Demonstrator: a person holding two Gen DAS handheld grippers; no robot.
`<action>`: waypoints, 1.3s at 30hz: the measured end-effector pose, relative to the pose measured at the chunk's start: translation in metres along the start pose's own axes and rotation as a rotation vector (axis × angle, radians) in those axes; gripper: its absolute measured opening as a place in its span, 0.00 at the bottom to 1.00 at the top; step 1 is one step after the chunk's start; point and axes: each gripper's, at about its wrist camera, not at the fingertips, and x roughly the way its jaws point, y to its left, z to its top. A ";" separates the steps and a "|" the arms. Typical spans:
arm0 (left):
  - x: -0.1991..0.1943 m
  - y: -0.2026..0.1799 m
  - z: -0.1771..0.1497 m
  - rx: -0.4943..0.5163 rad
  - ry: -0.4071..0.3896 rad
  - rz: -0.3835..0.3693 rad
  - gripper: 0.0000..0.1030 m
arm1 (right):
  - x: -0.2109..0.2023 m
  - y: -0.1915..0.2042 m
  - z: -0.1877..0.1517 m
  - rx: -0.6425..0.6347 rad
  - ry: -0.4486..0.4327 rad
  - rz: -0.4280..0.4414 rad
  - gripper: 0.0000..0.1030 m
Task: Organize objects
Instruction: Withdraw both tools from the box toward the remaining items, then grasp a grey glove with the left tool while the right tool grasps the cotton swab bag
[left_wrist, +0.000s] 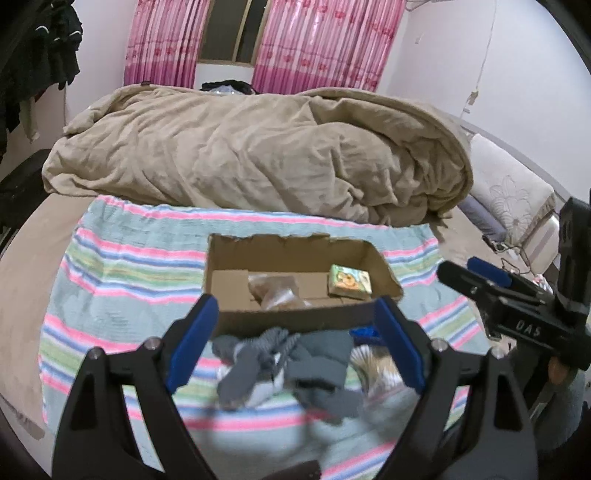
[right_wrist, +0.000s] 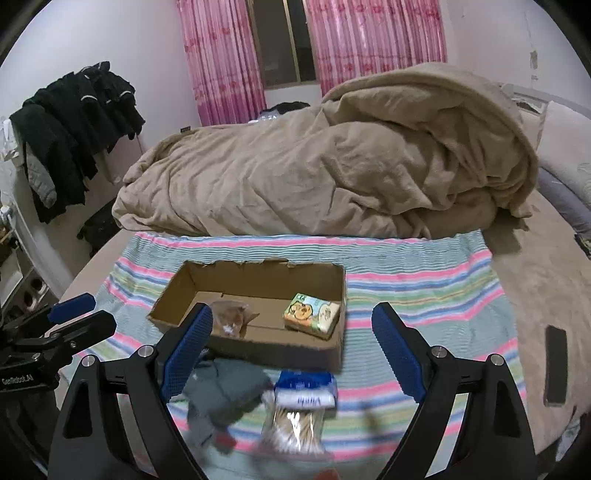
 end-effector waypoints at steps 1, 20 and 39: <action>-0.005 0.000 -0.004 0.001 -0.001 0.003 0.85 | -0.005 0.001 -0.002 0.000 -0.003 -0.002 0.88; 0.023 0.026 -0.079 -0.036 0.143 0.073 0.85 | 0.001 0.003 -0.074 -0.001 0.114 0.014 0.88; 0.098 0.038 -0.062 0.062 0.155 0.148 0.85 | 0.088 -0.013 -0.115 0.040 0.302 0.032 0.78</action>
